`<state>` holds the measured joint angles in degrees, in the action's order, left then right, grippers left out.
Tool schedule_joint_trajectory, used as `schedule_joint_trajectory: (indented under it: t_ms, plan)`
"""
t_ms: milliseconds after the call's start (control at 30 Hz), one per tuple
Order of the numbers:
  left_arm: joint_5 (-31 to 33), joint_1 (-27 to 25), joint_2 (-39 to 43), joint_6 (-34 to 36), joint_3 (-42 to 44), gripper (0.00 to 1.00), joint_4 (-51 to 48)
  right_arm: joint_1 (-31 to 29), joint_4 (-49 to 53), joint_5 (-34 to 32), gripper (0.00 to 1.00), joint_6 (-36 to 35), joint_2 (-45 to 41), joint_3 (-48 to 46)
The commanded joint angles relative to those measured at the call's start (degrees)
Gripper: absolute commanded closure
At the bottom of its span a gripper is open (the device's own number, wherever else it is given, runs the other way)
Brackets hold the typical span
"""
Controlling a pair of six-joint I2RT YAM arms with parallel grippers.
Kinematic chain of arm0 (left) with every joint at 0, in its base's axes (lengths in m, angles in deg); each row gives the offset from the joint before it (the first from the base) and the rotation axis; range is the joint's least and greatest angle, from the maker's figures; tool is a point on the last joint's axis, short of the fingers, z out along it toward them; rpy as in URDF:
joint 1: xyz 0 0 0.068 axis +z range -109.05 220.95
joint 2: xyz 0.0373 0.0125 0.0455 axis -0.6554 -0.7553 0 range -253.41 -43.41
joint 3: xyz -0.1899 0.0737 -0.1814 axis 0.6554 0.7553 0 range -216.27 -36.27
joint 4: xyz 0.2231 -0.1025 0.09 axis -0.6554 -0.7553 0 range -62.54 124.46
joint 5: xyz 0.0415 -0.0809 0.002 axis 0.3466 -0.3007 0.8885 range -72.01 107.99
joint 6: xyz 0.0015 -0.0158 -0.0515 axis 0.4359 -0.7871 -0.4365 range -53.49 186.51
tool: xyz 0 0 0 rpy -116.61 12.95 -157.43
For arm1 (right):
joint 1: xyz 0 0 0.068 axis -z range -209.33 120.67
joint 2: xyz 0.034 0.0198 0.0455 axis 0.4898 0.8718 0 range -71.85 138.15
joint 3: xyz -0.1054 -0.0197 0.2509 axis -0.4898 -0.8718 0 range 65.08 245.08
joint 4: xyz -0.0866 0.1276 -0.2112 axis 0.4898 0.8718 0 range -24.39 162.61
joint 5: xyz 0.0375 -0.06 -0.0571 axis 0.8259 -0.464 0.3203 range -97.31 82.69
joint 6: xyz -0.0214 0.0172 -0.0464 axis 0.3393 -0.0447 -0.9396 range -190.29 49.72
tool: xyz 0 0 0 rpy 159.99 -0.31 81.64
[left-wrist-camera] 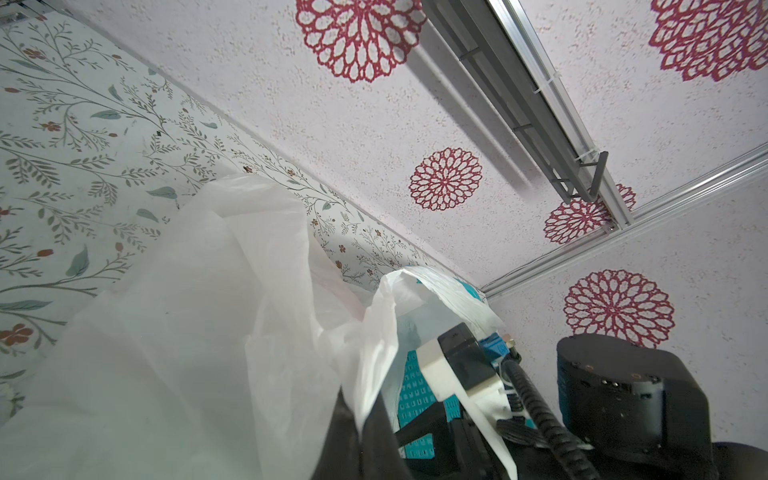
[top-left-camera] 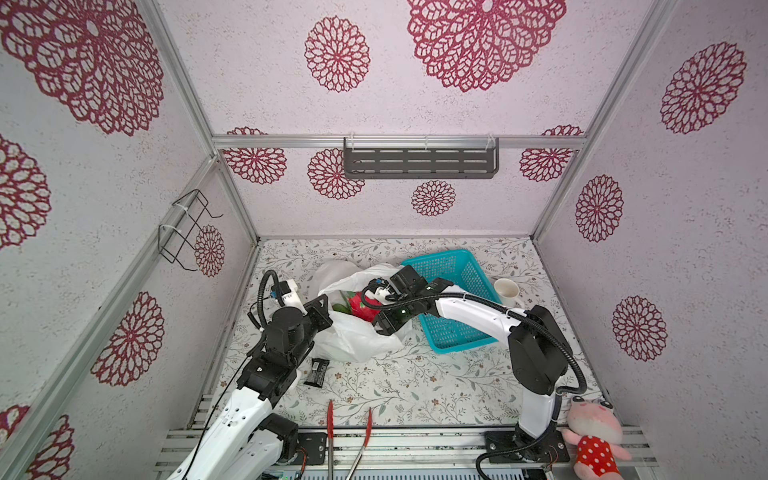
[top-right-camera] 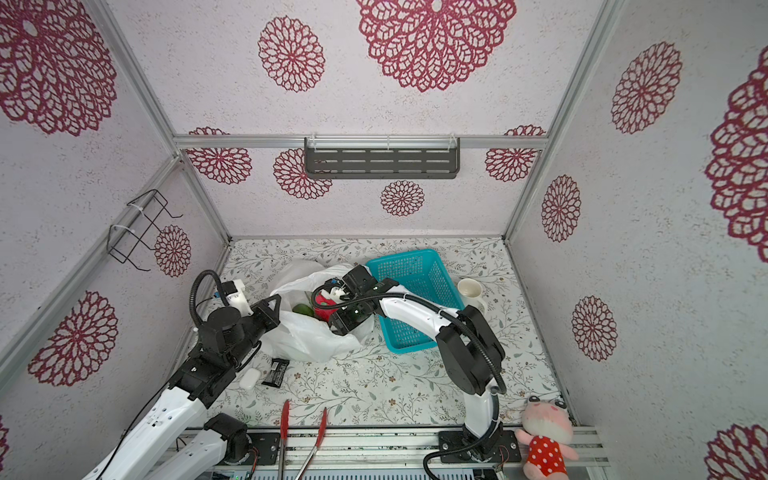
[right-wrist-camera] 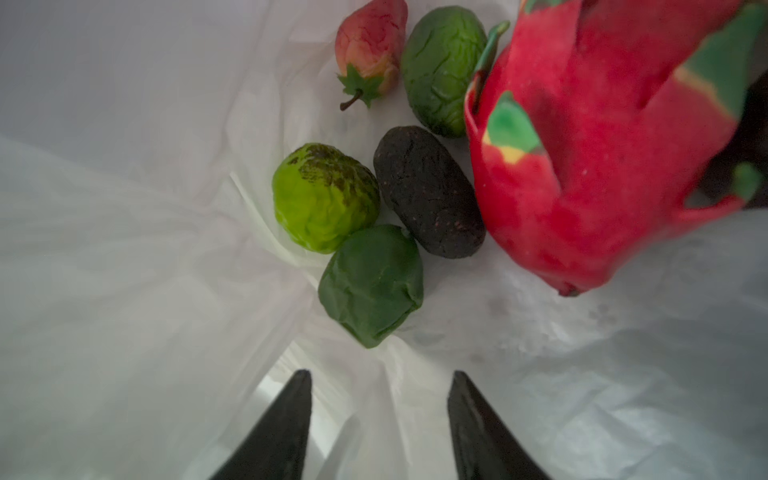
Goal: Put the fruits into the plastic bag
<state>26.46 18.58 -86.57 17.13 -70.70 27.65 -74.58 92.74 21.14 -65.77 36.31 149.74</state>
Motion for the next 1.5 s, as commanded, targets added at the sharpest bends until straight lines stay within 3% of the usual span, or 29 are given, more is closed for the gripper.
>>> schedule_joint_trajectory:
  t_ms: [0,33,67,367,900,1100,1467]
  plan:
    - [0.7,-0.4,0.3,-0.4,-0.4,1.00,-0.4,0.3,-4.0,-1.3,0.81,2.2,-1.6,2.0]
    - [0.9,-0.3,0.5,-0.4,-0.3,1.00,-0.4,0.4,-5.0,-2.3,0.94,2.9,-2.4,2.0]
    - [1.0,-0.3,0.6,-0.4,-0.2,1.00,-0.4,0.4,-6.0,-2.8,1.00,3.3,-3.2,2.0]
    - [3.5,-0.3,0.6,-0.7,0.6,1.00,-0.7,1.1,-9.2,-3.9,1.00,5.0,-7.5,10.8]
    - [7.7,0.0,1.1,-1.2,1.2,1.00,-2.2,1.7,-3.2,-6.9,1.00,1.6,0.1,41.0]
    - [4.6,0.0,-1.3,-1.8,1.6,1.00,1.1,1.7,-3.7,-3.3,1.00,2.1,1.6,48.0]
    - [-2.2,-0.3,-7.5,-4.6,1.5,1.00,8.0,6.2,-5.3,8.4,1.00,4.9,-1.8,47.7]
